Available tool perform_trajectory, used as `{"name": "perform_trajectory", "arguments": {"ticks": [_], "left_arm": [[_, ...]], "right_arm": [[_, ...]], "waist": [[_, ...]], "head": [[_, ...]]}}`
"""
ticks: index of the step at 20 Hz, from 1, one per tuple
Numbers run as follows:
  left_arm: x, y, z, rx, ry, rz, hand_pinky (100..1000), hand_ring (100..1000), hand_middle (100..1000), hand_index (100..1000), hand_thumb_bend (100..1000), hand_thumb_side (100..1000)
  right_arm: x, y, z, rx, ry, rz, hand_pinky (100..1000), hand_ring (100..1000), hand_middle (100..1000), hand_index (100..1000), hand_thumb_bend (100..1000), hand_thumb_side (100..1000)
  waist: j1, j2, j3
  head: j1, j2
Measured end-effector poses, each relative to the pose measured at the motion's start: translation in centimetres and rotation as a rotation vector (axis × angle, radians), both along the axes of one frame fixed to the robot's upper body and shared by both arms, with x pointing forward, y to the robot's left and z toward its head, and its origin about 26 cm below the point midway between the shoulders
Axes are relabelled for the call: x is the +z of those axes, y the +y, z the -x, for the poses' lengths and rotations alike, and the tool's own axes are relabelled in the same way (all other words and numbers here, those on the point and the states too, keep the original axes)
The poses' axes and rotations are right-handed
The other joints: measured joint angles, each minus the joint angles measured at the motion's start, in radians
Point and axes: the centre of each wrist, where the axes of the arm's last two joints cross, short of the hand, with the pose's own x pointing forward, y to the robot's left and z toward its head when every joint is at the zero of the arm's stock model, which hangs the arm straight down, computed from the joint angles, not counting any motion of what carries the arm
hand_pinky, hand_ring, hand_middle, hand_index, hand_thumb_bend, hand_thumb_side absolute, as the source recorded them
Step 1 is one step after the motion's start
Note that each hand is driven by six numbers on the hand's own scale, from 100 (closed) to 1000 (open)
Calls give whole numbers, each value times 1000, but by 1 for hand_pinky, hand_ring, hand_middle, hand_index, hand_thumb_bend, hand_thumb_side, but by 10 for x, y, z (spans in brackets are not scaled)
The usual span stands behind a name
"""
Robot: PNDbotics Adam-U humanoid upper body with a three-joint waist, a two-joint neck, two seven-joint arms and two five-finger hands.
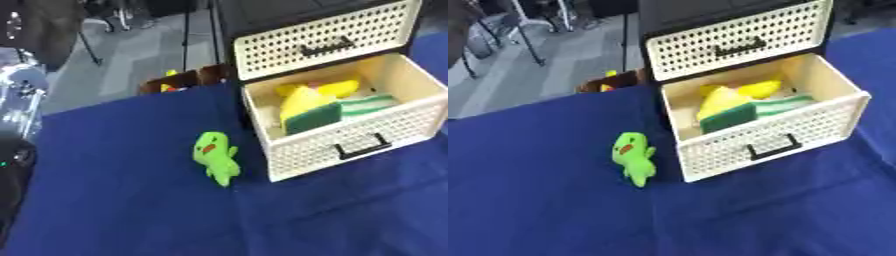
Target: Pick up objects from table and place into drawer.
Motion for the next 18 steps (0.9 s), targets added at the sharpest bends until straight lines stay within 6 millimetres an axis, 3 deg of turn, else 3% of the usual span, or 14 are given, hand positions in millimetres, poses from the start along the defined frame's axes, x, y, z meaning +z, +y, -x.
{"name": "perform_trajectory", "arguments": {"ticks": [5,18], "left_arm": [[-14,20,23,127,-78,113,375,544,586,786,432,812],[-68,46,23,351,-141,116,390,558,596,787,420,817]], "right_arm": [[8,-2,2,-20,38,166,441,532,476,711,116,1000],[35,-7,11,-79,380,855,438,530,494,729,204,1000]], "waist": [[-34,-3,34],[-76,-21,81]], "head": [[-10,4],[-38,21]]}}
